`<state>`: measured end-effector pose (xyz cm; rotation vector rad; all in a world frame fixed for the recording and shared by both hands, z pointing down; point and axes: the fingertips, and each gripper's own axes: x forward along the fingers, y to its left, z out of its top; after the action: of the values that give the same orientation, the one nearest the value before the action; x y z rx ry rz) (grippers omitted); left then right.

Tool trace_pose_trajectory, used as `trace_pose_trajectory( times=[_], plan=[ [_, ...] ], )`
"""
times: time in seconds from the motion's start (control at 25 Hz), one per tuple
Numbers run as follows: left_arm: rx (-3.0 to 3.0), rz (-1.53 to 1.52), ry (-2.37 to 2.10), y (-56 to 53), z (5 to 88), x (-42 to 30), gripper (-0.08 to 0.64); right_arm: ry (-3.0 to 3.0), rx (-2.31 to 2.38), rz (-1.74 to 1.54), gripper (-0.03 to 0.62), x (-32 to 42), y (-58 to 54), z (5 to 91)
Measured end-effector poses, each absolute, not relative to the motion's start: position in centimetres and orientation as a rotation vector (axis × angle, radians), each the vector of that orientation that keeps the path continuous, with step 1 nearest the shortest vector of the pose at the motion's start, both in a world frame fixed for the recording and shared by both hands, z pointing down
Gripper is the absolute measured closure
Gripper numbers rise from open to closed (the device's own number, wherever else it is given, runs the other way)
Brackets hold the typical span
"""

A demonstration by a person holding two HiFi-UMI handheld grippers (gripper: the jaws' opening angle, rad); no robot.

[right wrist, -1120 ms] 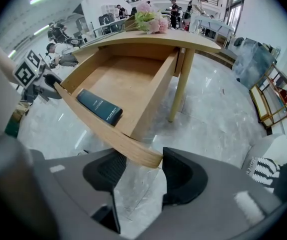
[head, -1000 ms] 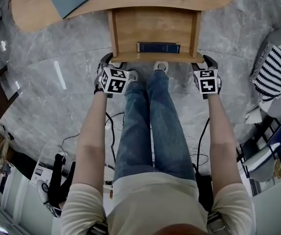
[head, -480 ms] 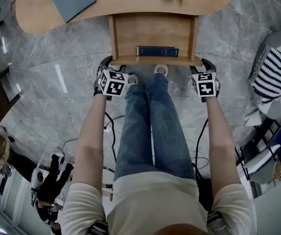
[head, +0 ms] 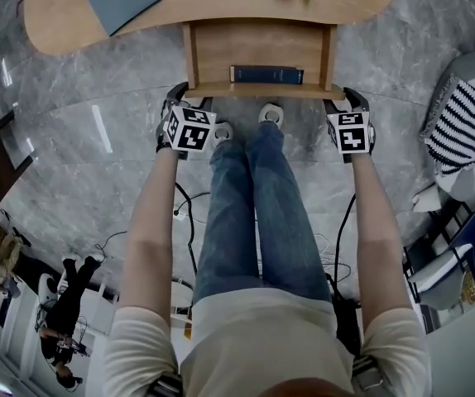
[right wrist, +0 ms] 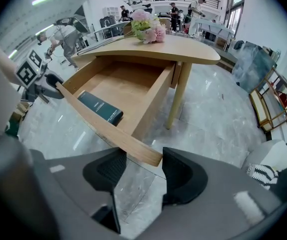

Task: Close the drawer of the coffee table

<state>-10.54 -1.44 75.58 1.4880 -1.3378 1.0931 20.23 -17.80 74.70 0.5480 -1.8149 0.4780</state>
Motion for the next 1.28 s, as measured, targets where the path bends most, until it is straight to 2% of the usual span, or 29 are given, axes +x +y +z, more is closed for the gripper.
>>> trace_pose_trajectory(
  times=[1.28],
  plan=[
    [1.429, 1.034, -1.482, -8.6, 75.3, -14.2, 0.312, -1.858, 0.555, 0.439, 0.368, 16.7, -25.3, 74.4]
  ],
)
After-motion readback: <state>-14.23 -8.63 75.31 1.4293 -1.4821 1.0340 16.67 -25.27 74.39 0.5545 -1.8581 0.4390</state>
